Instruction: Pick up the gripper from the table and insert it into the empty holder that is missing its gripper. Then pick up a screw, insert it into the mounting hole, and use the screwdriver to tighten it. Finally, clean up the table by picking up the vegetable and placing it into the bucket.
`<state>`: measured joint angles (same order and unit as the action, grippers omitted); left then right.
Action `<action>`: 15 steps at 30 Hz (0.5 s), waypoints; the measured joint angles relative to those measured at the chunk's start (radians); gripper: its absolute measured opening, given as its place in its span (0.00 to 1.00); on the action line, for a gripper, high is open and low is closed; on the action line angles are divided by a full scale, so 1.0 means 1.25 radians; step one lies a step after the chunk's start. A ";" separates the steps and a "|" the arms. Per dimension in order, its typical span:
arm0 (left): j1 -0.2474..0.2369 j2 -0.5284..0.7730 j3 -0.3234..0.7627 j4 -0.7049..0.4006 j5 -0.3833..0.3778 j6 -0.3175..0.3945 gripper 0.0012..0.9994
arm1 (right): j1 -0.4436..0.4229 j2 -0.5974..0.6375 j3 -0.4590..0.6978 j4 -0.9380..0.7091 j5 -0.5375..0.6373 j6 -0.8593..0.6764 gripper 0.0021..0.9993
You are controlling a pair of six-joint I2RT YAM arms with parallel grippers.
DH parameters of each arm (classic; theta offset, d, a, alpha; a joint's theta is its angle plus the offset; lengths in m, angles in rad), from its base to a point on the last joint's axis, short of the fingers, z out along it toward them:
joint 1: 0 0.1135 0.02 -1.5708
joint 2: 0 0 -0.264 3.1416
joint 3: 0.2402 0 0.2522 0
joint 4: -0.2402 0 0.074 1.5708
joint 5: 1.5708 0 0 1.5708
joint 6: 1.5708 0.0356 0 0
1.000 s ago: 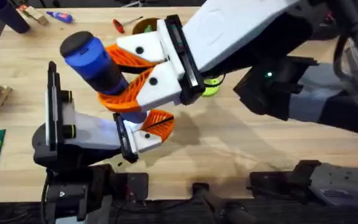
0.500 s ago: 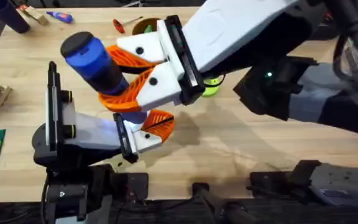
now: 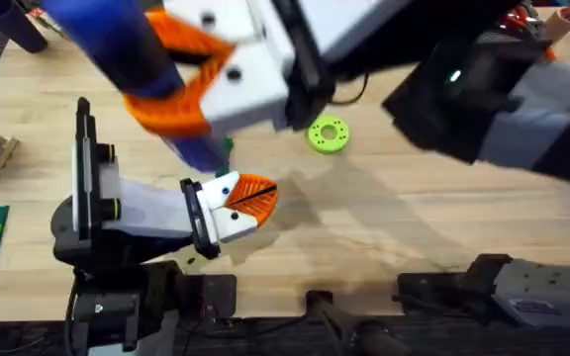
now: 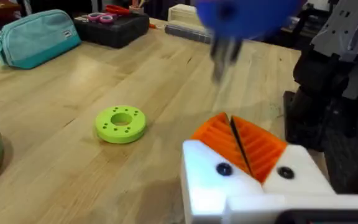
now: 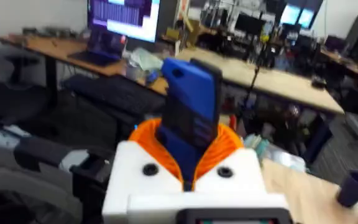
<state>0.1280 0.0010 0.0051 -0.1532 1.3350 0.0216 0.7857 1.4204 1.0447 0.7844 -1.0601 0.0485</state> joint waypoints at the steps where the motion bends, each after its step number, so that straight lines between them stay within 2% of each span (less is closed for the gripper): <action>1: 0.000 0.000 0.000 0.000 0.000 0.000 0.01 | -0.004 0.000 0.020 -0.020 -0.003 -0.001 0.04; 2: 0.000 0.000 0.000 0.000 0.000 0.000 0.01 | -0.014 0.000 0.058 -0.043 -0.007 -0.006 0.04; 6: 0.000 0.000 0.000 0.000 0.000 0.000 0.01 | -0.039 0.000 0.058 -0.052 -0.024 -0.007 0.04; 7: 0.000 0.000 0.000 0.000 0.000 0.000 0.01 | -0.070 0.000 0.058 -0.052 -0.031 -0.006 0.04; 15: 0.000 0.000 0.000 0.000 0.000 0.000 0.01 | -0.190 0.000 0.062 -0.085 -0.093 -0.002 0.04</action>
<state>0.1280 0.0010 0.0051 -0.1532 1.3354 0.0216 0.5481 1.4204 1.1218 0.6781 -1.1768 0.0456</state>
